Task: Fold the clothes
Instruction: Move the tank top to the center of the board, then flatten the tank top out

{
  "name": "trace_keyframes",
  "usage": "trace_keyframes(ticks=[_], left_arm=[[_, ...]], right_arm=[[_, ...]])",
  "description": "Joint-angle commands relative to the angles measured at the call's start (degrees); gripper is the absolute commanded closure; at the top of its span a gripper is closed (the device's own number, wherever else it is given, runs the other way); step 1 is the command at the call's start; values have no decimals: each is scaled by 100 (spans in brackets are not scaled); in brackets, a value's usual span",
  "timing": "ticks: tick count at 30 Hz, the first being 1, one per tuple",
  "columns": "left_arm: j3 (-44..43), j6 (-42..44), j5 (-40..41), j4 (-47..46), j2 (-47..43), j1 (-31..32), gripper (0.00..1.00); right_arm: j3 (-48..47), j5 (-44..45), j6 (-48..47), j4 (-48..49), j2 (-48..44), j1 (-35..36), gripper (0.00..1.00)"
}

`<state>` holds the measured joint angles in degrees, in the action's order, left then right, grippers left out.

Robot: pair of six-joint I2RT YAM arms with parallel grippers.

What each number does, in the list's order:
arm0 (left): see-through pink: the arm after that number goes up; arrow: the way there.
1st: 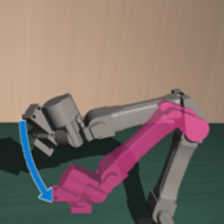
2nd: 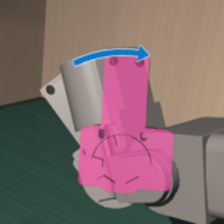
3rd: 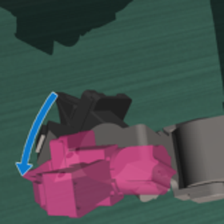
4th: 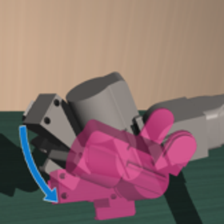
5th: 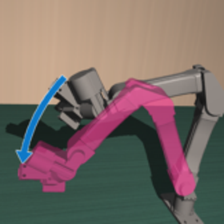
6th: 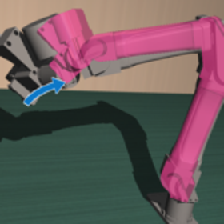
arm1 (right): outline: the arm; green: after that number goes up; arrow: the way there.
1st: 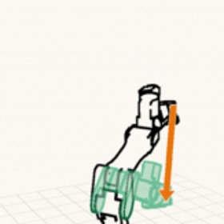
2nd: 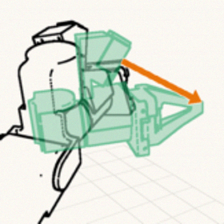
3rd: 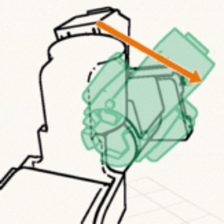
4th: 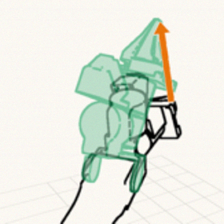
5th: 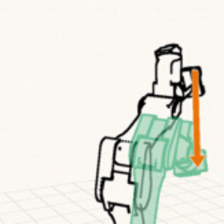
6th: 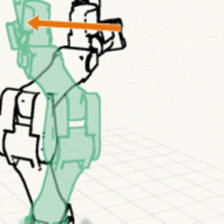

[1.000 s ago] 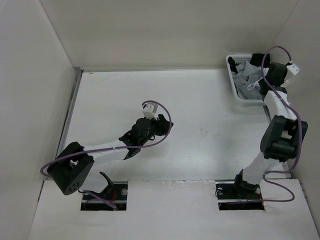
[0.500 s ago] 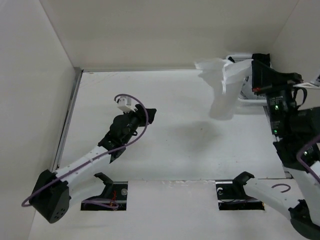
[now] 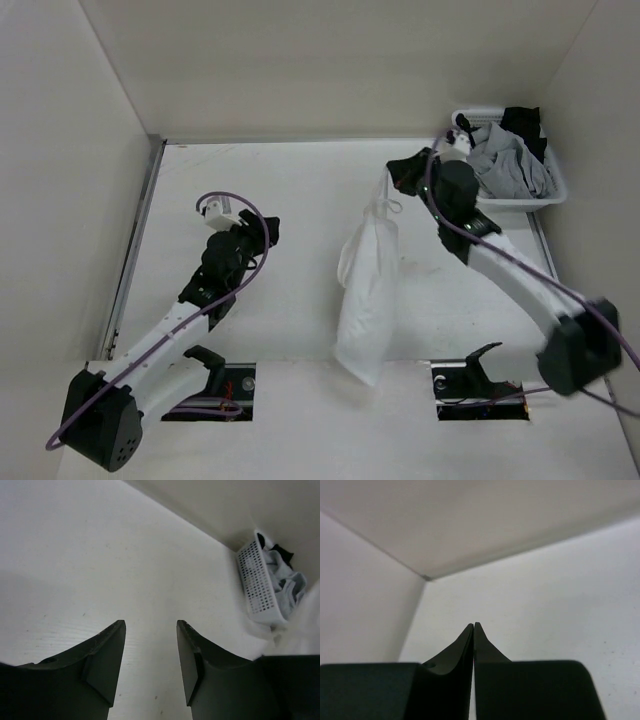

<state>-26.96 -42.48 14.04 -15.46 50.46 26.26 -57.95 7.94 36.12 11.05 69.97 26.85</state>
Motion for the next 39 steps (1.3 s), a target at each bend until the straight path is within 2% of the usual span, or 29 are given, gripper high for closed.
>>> trace_keyframes(ticks=[1, 3, 4, 5, 8, 10, 11, 12, 15, 17, 19, 22, 27, 34, 39], left_arm=[[94, 11, 81, 17, 341, -12, 57], [51, 64, 107, 35, 561, 67, 57], [42, 90, 107, 43, 649, 146, 57], [24, 117, 107, 43, 737, 242, 57], [50, 231, 64, -18, 991, 681, 57], [51, 406, 55, -62, 1202, 1120, 58], [42, 485, 37, -62, 1325, 1366, 60], [16, 564, 11, -36, 1439, 1612, 62], [-46, 670, -77, 43, 1826, 2394, 62], [-107, 697, -112, 70, 2081, 2825, 62], [-212, 802, -51, 70, 2257, 3282, 61], [-502, 1083, 387, 70, 2486, 3950, 60], [-1065, 1584, 968, 280, 3100, 4593, 65], [-1663, 1725, 1206, 640, 4023, 4603, 70], [-1813, 1743, 1224, 781, 4314, 4576, 74]], right_arm=[[-397, -1679, 922, 1320, 1846, -868, 95], [-1257, -1980, 1054, 1234, 2928, -1194, 93], [-1515, -1972, 1073, 1111, 3169, -1283, 89], [-1804, -1850, 1108, 832, 3345, -1362, 80], [-1755, -1455, 758, 565, 3094, -1354, 61], [-1291, -1183, 284, 425, 2647, -1083, 57], [-949, -999, 99, 337, 2366, -951, 57], [-546, -762, -25, 267, 2067, -802, 61], [851, -67, -88, 222, 1092, -450, 91], [1599, 215, -26, 196, 503, -308, 97], [2241, 461, 123, 196, -43, -212, 95], [2928, 603, 369, 135, -711, -194, 87], [3562, 480, 572, 12, -1486, -264, 81], [3800, 252, 572, -6, -1785, -431, 77], [3853, 137, 545, 2, -1865, -536, 75]])
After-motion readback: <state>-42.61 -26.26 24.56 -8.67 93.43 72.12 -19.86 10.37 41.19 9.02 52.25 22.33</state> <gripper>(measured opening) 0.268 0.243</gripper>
